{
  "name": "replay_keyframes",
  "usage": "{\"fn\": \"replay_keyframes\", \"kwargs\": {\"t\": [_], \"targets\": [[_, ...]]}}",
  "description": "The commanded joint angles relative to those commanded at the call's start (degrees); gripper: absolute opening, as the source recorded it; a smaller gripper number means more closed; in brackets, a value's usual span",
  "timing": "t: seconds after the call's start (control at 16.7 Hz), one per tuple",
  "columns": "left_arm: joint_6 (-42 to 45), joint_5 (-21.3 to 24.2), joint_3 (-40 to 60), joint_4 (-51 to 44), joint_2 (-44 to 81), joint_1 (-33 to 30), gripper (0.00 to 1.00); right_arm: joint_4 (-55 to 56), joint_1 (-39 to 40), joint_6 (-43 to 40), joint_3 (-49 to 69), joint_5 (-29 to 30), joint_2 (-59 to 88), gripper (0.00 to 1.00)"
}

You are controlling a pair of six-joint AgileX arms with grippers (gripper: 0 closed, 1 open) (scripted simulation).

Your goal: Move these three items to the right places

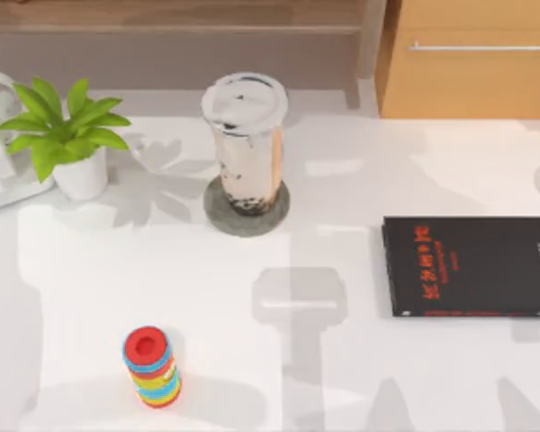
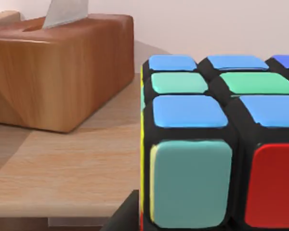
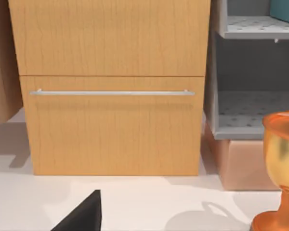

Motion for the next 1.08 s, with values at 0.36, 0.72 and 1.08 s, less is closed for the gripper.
{"fn": "replay_keyframes", "kwargs": {"t": [0.36, 0.72, 1.08], "targets": [[-1.36, -1.72, 9.8, 2.33, 7.3, 1.95, 0.0, 0.0, 0.0, 0.0, 0.0, 0.0, 0.0, 1.0], [-1.29, -2.82, 22.3, -1.27, 19.03, -2.65, 0.0, 0.0, 0.0, 0.0, 0.0, 0.0, 0.0, 1.0], [-0.2, -3.0, 24.77, -2.99, 21.84, -3.82, 0.0, 0.0, 0.0, 0.0, 0.0, 0.0, 0.0, 1.0]]}}
